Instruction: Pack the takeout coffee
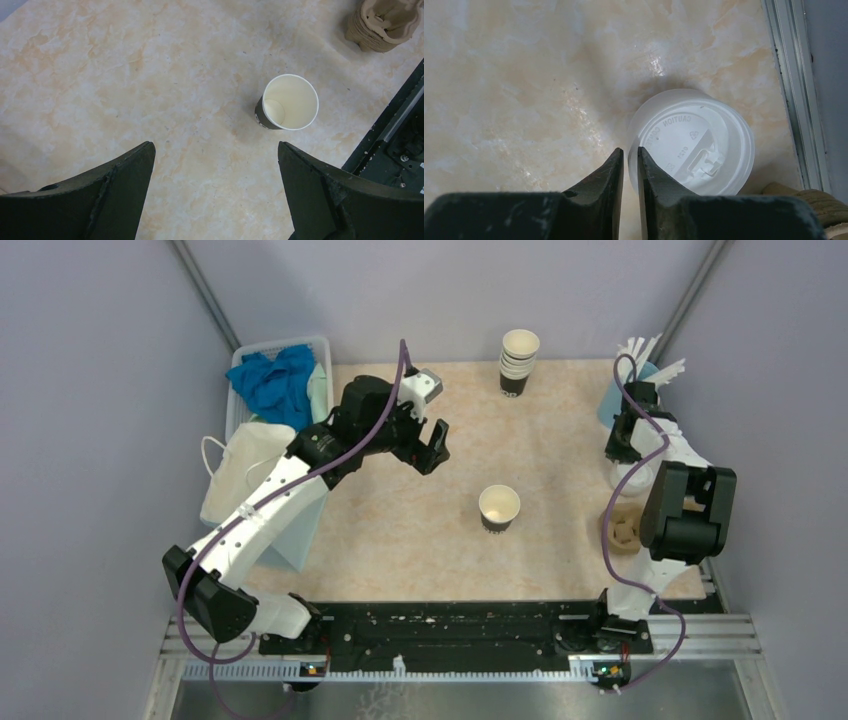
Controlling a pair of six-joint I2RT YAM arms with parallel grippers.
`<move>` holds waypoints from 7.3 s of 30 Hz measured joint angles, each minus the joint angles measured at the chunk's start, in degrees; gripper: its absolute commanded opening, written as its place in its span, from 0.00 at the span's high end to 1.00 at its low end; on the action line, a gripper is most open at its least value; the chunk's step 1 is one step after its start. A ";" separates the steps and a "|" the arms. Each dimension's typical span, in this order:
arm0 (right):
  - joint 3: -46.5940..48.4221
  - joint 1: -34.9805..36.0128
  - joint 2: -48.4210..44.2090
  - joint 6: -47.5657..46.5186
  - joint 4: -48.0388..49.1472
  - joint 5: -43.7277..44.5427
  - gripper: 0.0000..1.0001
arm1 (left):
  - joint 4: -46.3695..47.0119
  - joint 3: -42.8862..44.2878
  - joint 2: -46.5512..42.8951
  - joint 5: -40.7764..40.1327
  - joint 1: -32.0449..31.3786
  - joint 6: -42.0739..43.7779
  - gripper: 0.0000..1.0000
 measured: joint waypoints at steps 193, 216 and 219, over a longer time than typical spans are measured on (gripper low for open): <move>3.21 22.01 -65.42 8.92 -30.73 -7.91 0.25 | -13.09 25.62 32.72 -11.26 -18.53 -32.76 0.26; -1.22 22.01 -67.93 9.14 -32.74 -8.74 0.24 | -19.50 27.67 36.72 -15.87 -19.23 -26.86 0.15; -1.86 22.01 -68.22 9.27 -32.28 -9.16 0.24 | -19.96 27.67 37.13 -15.87 -19.23 -26.64 0.15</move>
